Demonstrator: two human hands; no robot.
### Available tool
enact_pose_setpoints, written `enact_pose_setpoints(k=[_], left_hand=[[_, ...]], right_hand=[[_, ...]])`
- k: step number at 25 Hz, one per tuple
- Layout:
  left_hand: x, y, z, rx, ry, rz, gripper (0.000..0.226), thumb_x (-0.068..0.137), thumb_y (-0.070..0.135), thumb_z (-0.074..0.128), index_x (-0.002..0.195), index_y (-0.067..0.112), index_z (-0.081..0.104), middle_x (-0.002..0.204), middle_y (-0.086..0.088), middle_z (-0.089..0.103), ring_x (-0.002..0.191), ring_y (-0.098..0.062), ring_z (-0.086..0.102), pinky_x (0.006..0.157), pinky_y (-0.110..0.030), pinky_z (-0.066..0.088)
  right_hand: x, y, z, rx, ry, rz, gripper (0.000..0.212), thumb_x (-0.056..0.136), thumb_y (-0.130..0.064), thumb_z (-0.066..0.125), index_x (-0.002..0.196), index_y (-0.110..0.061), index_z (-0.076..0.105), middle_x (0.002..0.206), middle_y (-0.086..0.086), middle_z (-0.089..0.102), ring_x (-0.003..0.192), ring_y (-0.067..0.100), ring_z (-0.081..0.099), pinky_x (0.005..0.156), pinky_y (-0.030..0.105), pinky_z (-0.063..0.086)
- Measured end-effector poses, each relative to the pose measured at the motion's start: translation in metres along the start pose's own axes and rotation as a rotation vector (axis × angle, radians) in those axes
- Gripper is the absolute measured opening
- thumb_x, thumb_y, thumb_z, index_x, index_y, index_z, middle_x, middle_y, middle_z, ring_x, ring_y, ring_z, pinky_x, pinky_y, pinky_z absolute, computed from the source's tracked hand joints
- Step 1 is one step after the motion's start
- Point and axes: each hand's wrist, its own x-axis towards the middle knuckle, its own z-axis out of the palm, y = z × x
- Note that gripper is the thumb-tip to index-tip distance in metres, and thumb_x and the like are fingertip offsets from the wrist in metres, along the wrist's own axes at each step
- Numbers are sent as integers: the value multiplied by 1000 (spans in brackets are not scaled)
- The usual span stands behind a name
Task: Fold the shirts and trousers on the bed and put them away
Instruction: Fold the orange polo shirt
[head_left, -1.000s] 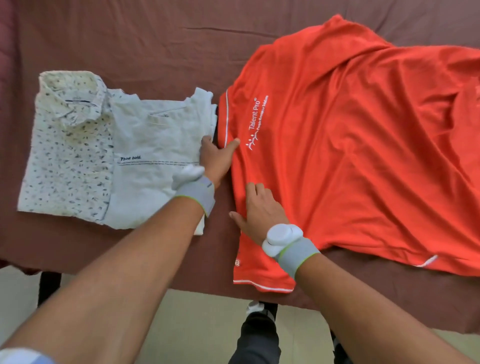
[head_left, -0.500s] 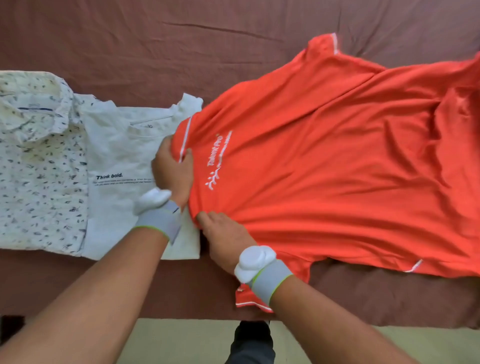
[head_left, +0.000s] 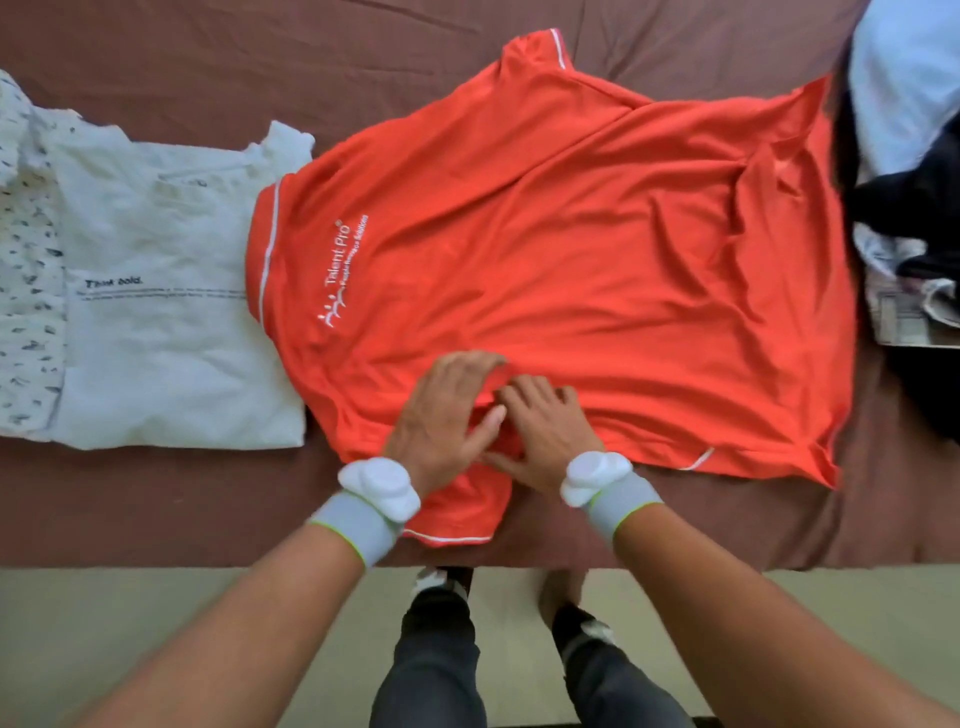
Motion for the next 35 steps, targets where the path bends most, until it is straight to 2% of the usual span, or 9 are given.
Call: enact_pose_setpoints(k=[6,9,12,14,17,20,26,31,35], left_hand=[[-17,63,88,309,-234,-107,60,78,43,52,131,16,54,124,-2,60,113,-26,53,95,-40,45],[-7,67,102,369,-187,-212,47,77,22,68,123,14,61,109,-7,67,99,-33,56,80,-43,47],[0,53,94,307,-111,-200,30,80,18,58,109,16,66,97,-7,69,92,-35,57,74,-45,47],[-7,49,89,249,-207,-82,28,86,31,47,109,21,60,96,-5,67,90,-31,55,75,-43,47],[-30,48,85,255,-375,16,32,94,43,39,110,23,57,94,-2,64,84,-26,53,75,-38,41],[-41,57,89,315,-412,6,34,91,40,38,109,21,59,95,1,64,84,-25,54,75,-36,41],[-16,86,111,255,-393,28,41,92,50,44,115,20,60,106,6,64,97,-20,54,84,-38,47],[82,175,197,1,-305,67,38,91,26,56,125,10,59,118,-8,64,107,-23,54,97,-32,40],[153,225,244,20,-396,-56,57,90,21,62,142,15,42,127,-11,60,118,-31,55,100,-38,42]], right_hand=[[-109,109,15,-112,-8,257,67,59,-46,82,107,-14,48,98,10,54,86,30,50,64,41,43],[-131,134,23,-128,42,324,46,66,-29,79,99,-14,51,92,10,55,82,30,52,63,40,42],[-130,148,22,-185,57,381,22,76,-12,53,97,-13,58,92,10,55,82,31,54,65,41,42],[-136,159,11,-146,-17,438,42,79,-12,27,106,-11,59,98,12,56,88,32,55,67,43,42],[-162,180,15,-130,-96,362,49,85,-8,23,126,-8,48,118,16,50,105,36,50,67,40,36],[-188,184,18,-92,-93,371,49,81,-8,21,110,-3,60,99,19,55,83,38,58,52,39,41],[-206,217,6,1,-107,662,34,87,-7,44,120,-15,44,121,9,43,108,30,50,65,39,41],[-207,230,1,347,160,957,35,88,-16,53,121,-12,42,124,12,40,97,40,57,65,39,38],[-208,236,5,590,263,931,42,86,-17,61,122,-17,40,115,9,58,97,39,59,77,41,46]])
